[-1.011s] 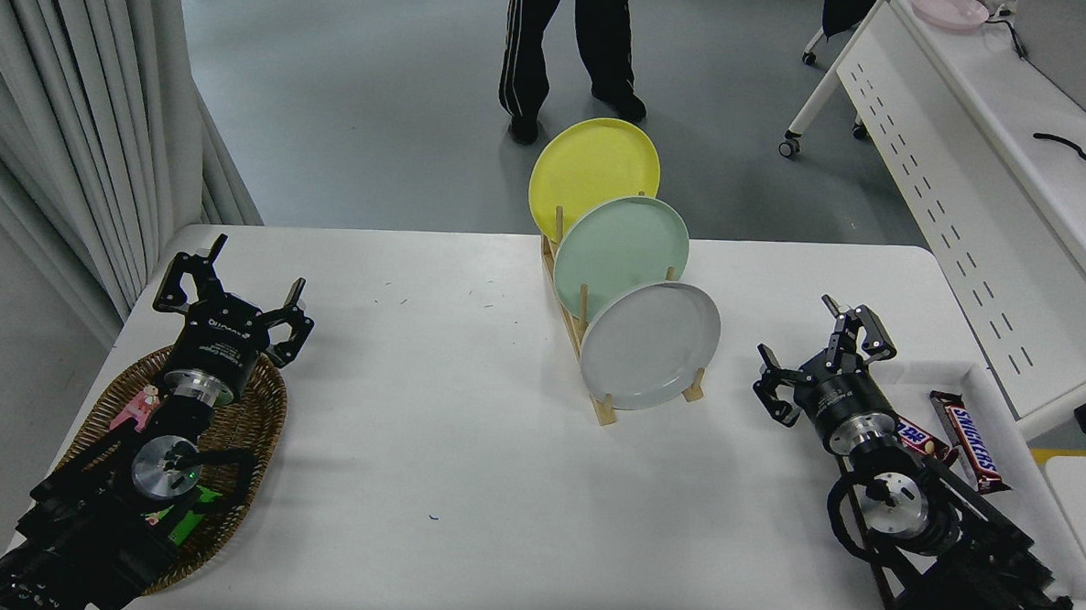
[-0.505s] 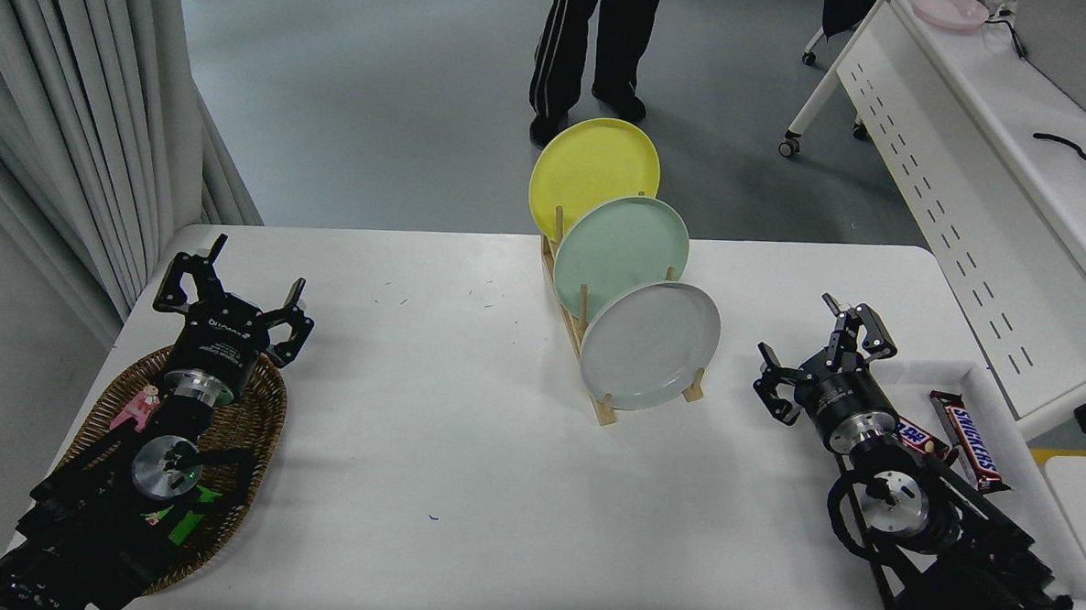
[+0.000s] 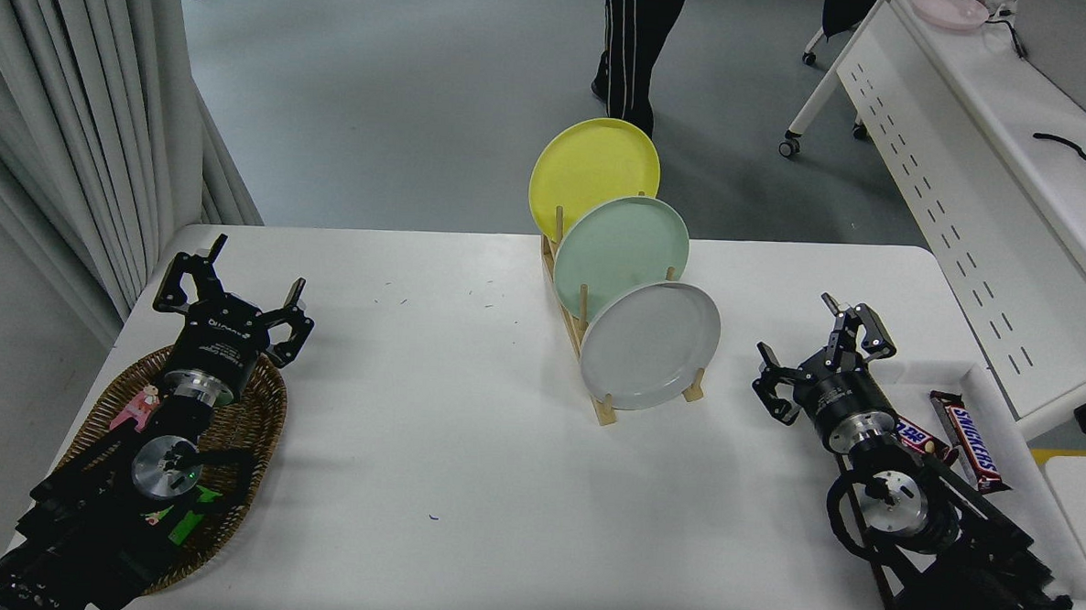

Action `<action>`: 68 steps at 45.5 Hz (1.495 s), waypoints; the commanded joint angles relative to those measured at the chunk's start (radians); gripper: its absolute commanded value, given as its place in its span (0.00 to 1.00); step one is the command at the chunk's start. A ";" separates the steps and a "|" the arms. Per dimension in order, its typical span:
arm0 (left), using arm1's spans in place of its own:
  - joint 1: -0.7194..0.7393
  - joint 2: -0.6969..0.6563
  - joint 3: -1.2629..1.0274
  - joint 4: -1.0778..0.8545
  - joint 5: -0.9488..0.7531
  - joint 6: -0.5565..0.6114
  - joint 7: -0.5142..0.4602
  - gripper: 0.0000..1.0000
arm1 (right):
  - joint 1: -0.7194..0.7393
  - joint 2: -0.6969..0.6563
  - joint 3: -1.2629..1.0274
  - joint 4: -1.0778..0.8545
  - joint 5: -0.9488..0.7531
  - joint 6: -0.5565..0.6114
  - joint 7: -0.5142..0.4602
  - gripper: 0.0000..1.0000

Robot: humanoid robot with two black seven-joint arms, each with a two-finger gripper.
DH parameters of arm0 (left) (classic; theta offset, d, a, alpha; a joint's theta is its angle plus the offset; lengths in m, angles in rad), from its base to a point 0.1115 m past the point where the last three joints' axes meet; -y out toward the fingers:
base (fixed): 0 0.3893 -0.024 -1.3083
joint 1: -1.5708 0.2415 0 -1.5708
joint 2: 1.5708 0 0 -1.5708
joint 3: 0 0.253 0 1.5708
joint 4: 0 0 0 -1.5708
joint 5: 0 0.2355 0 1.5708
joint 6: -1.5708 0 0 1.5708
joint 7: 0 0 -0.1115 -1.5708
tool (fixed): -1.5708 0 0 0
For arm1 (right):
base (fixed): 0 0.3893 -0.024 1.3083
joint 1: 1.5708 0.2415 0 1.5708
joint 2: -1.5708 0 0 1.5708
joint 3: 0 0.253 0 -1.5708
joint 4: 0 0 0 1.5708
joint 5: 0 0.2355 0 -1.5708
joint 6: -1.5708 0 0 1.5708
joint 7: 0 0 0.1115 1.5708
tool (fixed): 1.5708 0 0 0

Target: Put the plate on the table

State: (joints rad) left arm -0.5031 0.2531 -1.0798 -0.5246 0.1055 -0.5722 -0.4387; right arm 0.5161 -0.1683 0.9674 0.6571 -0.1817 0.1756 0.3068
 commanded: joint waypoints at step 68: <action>0.000 0.000 0.000 0.000 0.000 0.000 0.000 1.00 | 0.597 -0.482 -1.109 0.588 0.528 -0.355 -0.011 1.00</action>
State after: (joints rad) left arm -0.5032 0.2531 -1.0799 -0.5249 0.1057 -0.5722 -0.4387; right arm 0.9908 -0.6696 -0.0279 1.1469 0.2072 0.0690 0.3007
